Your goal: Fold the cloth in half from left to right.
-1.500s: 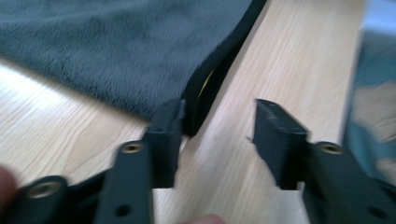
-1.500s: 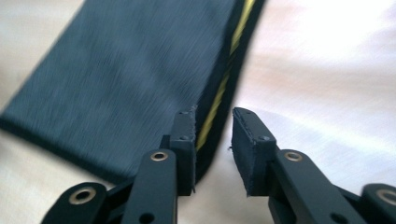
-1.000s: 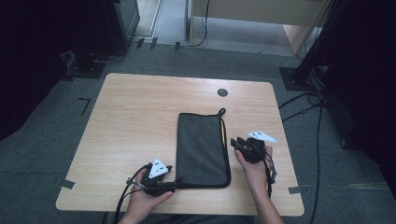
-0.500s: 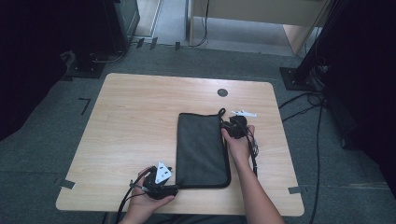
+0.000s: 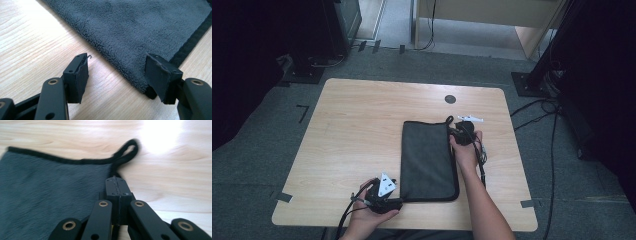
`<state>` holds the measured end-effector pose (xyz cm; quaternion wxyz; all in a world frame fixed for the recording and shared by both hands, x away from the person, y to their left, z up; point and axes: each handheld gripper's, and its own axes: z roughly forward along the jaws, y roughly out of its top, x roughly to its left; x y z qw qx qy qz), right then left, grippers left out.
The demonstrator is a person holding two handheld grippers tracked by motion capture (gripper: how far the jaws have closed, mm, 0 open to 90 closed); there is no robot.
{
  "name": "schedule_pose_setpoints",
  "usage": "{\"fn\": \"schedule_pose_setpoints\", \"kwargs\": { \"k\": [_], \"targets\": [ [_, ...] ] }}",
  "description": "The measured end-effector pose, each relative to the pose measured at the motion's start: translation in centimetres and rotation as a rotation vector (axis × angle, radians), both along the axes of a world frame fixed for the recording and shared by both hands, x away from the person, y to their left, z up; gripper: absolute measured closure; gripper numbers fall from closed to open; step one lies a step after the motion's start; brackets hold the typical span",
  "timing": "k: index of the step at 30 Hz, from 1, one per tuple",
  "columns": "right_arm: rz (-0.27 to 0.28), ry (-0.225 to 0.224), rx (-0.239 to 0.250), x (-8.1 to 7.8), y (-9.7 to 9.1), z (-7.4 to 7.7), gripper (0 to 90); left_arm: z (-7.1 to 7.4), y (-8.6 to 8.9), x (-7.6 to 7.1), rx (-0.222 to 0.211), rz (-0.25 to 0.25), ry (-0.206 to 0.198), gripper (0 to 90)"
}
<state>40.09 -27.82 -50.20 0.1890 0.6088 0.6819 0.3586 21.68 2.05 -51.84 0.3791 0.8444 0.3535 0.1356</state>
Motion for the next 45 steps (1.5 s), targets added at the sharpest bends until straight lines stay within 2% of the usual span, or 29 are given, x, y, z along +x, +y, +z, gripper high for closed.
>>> {"fn": "schedule_pose_setpoints", "kwargs": {
  "k": [1,4,7,9,11,14,16,18,20,22,27,30,31,32,34,37,39,41,43,45],
  "targets": [
    [-0.013,-0.009,-0.014,-0.1,-0.2,0.2,90.0,0.0,0.0,0.0,0.000,-0.001,0.000,36.3],
    [-0.009,-0.008,0.020,-0.1,-0.6,0.4,90.0,0.0,0.0,0.0,0.000,-0.001,-0.001,36.3],
    [0.053,0.018,0.073,0.2,-0.4,-0.1,79.0,0.0,0.0,0.0,0.001,0.001,0.000,36.3],
    [0.058,0.040,0.046,0.4,-0.1,-0.3,76.4,0.0,0.0,0.0,0.001,0.001,0.000,36.3],
    [0.057,0.051,0.062,0.6,0.2,-0.5,74.5,0.0,0.0,0.0,0.001,0.001,0.000,36.3],
    [0.040,0.066,0.045,0.9,0.5,-0.6,72.6,0.0,0.0,0.0,0.000,0.001,-0.001,36.3],
    [0.031,0.080,0.057,1.0,0.6,-0.6,74.2,0.0,0.0,0.0,0.000,0.001,0.000,36.3],
    [0.026,0.088,0.052,1.0,0.6,-0.5,79.6,0.0,0.0,0.0,0.000,0.001,0.000,36.3],
    [0.024,0.082,0.047,0.9,0.4,-0.3,85.3,0.0,0.0,0.0,0.000,0.001,0.000,36.3],
    [0.021,0.080,0.052,0.8,0.3,-0.2,87.3,0.0,0.0,0.0,-0.001,-0.001,0.000,36.7],
    [0.025,0.039,0.024,0.6,0.5,0.4,88.6,0.0,0.0,0.0,-0.001,-0.001,-0.001,36.8],
    [0.008,0.014,-0.019,0.3,0.7,0.8,88.8,0.0,0.0,0.0,0.000,-0.001,0.000,36.8],
    [0.014,0.012,-0.043,0.2,0.8,0.9,88.9,0.0,0.0,0.0,-0.001,0.000,0.000,36.8],
    [0.017,0.009,-0.095,0.2,0.8,0.9,88.9,0.0,0.0,0.0,0.000,-0.001,0.000,36.8],
    [0.017,0.018,-0.132,0.3,0.8,0.8,88.9,0.0,0.0,0.0,0.000,-0.002,-0.001,36.8],
    [0.005,0.038,-0.123,0.5,0.4,0.2,88.3,0.0,0.0,0.0,0.000,-0.004,-0.001,36.9],
    [0.001,0.041,-0.102,0.6,0.2,-0.4,85.1,0.0,0.0,0.0,-0.001,-0.003,0.000,36.9],
    [-0.003,0.015,-0.079,0.6,0.0,-0.8,75.9,0.0,0.0,0.0,-0.002,-0.004,0.001,36.9],
    [-0.015,0.003,-0.080,0.7,-0.3,-0.9,65.4,0.0,0.0,0.0,-0.003,-0.004,0.001,36.8],
    [-0.021,0.000,-0.056,0.6,-0.7,-0.8,64.0,0.0,0.0,0.0,-0.004,-0.005,0.001,36.9]
  ]
}}
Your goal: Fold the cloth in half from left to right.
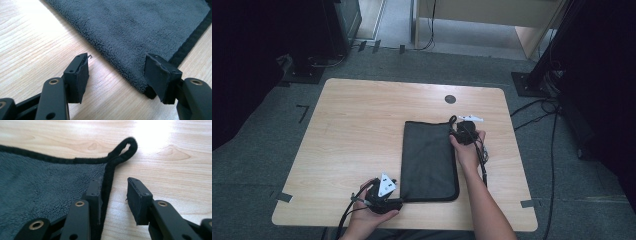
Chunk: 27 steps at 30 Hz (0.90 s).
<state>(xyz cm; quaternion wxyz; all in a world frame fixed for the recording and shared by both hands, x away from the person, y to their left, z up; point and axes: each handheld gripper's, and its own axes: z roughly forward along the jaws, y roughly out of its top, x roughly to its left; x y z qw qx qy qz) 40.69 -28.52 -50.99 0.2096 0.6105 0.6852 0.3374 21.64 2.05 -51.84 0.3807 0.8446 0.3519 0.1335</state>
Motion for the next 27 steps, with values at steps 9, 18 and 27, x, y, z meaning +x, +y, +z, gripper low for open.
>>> {"fn": "schedule_pose_setpoints", "kwargs": {
  "k": [9,18,27],
  "targets": [
    [0.088,-0.003,0.007,-1.3,0.1,-0.4,55.5,0.0,0.0,0.0,-0.007,-0.008,0.002,38.2],
    [0.100,-0.008,0.027,-2.1,-0.5,-0.5,49.9,0.1,-0.1,-0.3,0.010,-0.018,-0.007,43.1],
    [0.082,-0.025,0.026,-2.2,-1.1,-0.1,46.1,0.2,1.0,-0.4,-0.001,-0.030,0.016,43.3]
  ]
}}
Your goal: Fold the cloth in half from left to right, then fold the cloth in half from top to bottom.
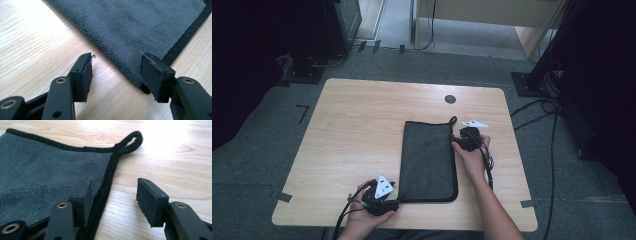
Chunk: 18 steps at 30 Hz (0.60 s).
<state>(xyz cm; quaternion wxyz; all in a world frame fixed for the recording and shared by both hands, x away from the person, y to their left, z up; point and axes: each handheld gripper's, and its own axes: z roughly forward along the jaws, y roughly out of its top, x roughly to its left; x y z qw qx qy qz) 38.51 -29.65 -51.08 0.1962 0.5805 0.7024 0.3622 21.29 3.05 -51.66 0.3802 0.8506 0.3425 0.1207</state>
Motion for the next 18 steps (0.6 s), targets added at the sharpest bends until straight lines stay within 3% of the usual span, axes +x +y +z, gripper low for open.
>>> {"fn": "schedule_pose_setpoints", "kwargs": {
  "k": [2,4,5,7,9,15,18],
  "targets": [
    [-0.008,-0.003,-0.007,0.0,-0.2,0.1,45.4,0.1,0.2,0.2,-0.016,-0.024,0.019,42.1],
    [-0.015,-0.013,-0.013,0.0,-0.4,0.4,44.8,0.3,0.8,0.9,-0.047,-0.066,0.078,36.3],
    [-0.017,-0.016,-0.019,0.1,-0.5,0.5,44.7,0.3,1.1,1.3,-0.068,-0.062,0.101,32.3],
    [-0.018,-0.028,-0.001,0.3,-0.8,0.8,44.3,0.5,1.5,1.6,-0.088,-0.063,0.108,28.6],
    [-0.020,-0.031,0.015,0.6,-1.0,1.0,44.2,0.7,1.7,1.8,-0.087,-0.049,0.097,28.1],
    [-0.019,-0.019,0.090,1.4,-1.3,1.1,45.4,1.3,2.2,3.3,-0.102,0.026,0.114,28.4],
    [-0.013,-0.006,0.094,2.1,-1.3,0.8,45.8,1.8,2.5,4.4,-0.116,0.072,0.106,28.7]
  ]
}}
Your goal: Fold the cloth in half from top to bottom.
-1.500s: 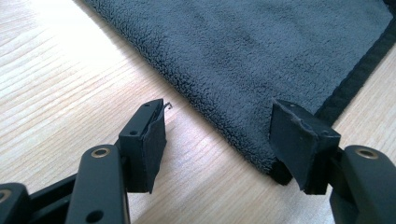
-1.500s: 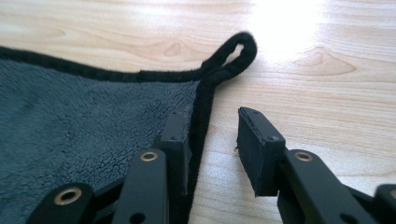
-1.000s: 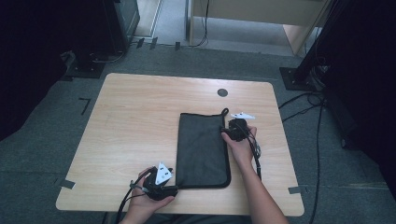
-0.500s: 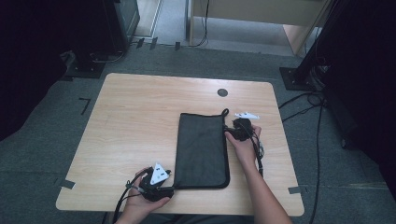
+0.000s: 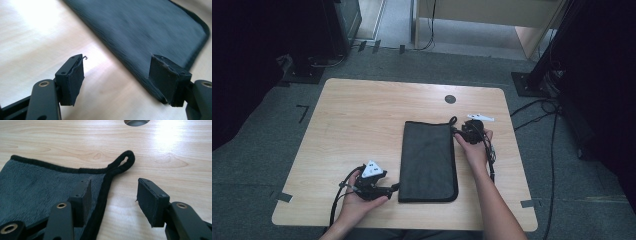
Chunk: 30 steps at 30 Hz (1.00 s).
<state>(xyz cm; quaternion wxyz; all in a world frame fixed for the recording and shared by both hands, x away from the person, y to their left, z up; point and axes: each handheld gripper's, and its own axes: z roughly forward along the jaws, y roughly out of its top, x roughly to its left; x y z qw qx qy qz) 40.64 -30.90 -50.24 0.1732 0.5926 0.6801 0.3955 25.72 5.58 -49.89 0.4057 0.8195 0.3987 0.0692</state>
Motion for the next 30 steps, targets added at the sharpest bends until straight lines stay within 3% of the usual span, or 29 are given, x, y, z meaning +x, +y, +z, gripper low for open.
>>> {"fn": "schedule_pose_setpoints", "kwargs": {
  "k": [6,9,13,16,18,20,27,30],
  "targets": [
    [0.016,0.018,-0.006,1.4,0.4,-0.7,51.7,0.7,-0.1,3.1,-0.037,0.070,-0.007,30.1],
    [0.043,0.038,-0.048,1.6,1.1,-1.1,52.5,0.7,-0.8,5.1,-0.025,0.107,-0.010,30.3],
    [0.068,0.032,-0.043,1.3,1.7,-1.3,51.9,0.8,-1.7,7.5,0.013,0.147,-0.050,31.7],
    [0.093,0.022,-0.050,1.1,2.2,-1.4,52.2,0.6,-2.3,9.9,0.015,0.209,-0.054,32.9],
    [0.100,0.012,-0.066,1.1,2.4,-1.5,52.6,0.5,-2.6,11.1,0.009,0.227,-0.041,37.6],
    [0.099,0.015,-0.059,1.1,2.6,-1.4,55.7,0.3,-2.9,12.3,-0.020,0.250,0.009,39.8],
    [0.112,-0.010,-0.085,0.9,2.6,-1.6,63.4,-0.9,-5.1,15.6,0.100,0.274,0.016,38.8],
    [0.110,-0.018,-0.074,0.9,2.4,-1.7,68.0,-1.0,-5.6,16.3,0.098,0.292,0.014,38.6]
  ]
}}
